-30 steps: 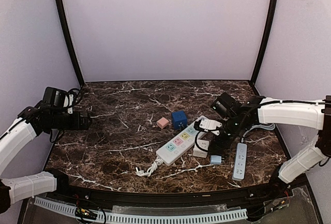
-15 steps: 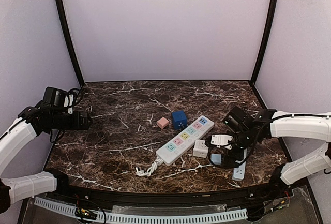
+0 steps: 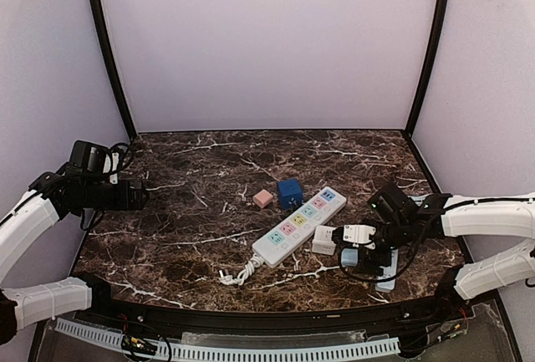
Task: Insert the plug
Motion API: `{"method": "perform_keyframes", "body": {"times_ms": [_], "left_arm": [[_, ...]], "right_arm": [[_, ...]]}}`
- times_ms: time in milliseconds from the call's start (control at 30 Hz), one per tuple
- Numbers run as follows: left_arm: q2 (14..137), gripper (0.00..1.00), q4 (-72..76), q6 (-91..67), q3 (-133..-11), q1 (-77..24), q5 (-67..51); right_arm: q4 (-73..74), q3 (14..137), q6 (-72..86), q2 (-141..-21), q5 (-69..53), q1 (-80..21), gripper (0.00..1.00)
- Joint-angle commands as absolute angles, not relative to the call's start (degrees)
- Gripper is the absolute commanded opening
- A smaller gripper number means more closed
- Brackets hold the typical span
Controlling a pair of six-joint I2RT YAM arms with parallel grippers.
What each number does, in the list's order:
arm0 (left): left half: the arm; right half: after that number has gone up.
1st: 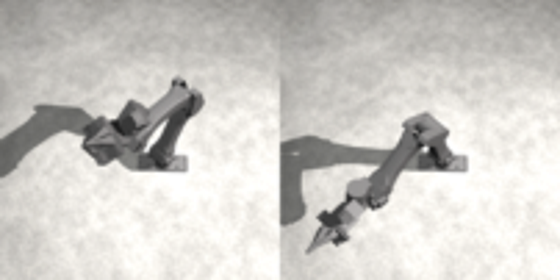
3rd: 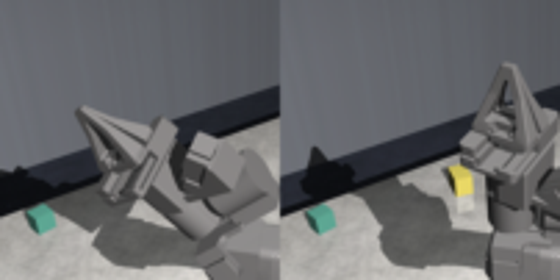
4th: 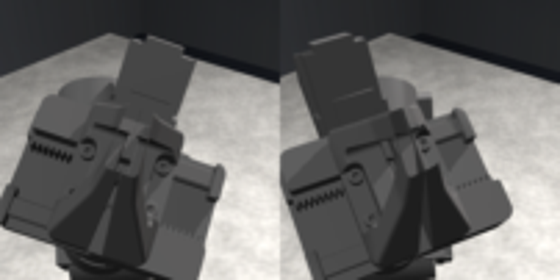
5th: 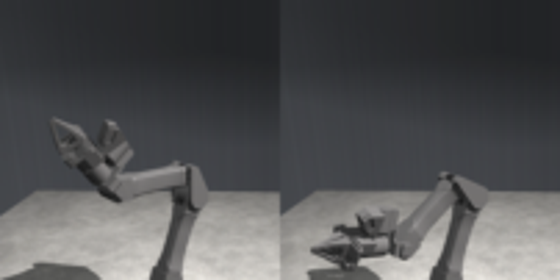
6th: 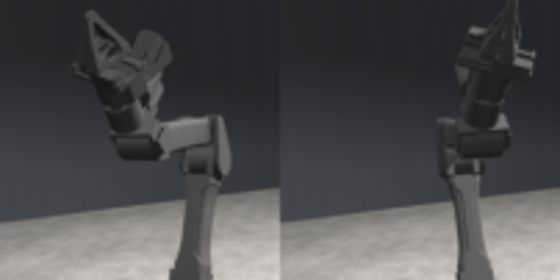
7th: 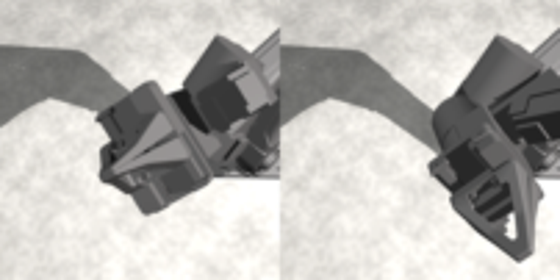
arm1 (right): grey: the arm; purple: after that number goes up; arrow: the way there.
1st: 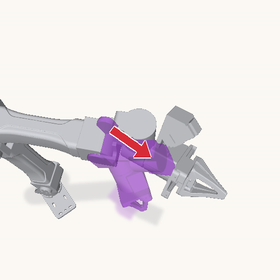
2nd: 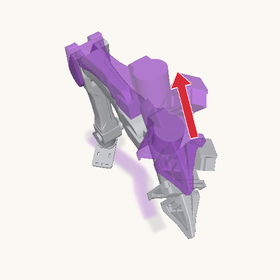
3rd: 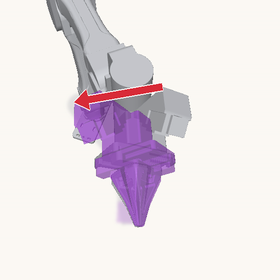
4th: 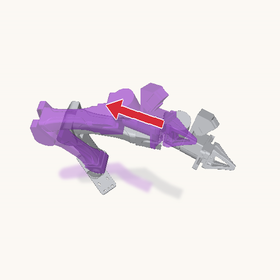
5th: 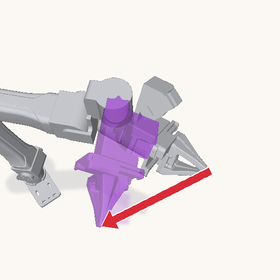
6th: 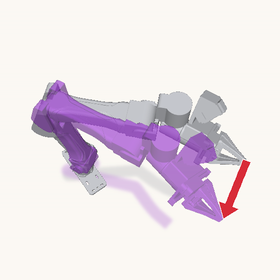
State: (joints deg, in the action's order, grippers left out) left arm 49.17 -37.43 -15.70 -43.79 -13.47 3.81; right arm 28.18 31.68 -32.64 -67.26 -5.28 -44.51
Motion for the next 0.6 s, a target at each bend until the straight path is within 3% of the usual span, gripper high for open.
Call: {"method": "perform_keyframes", "body": {"times_ms": [0, 567], "left_arm": [[48.5, 1.00, -38.4, -15.6, -44.6, -13.8, 3.6], [48.6, 1.00, -38.7, -15.7, -44.8, -13.8, 4.3]], "right_arm": [[22.2, 30.5, -35.4, -66.8, -9.3, -42.0, 0.91], [22.0, 29.9, -39.2, -72.7, -16.1, -38.4, 0.76]]}}
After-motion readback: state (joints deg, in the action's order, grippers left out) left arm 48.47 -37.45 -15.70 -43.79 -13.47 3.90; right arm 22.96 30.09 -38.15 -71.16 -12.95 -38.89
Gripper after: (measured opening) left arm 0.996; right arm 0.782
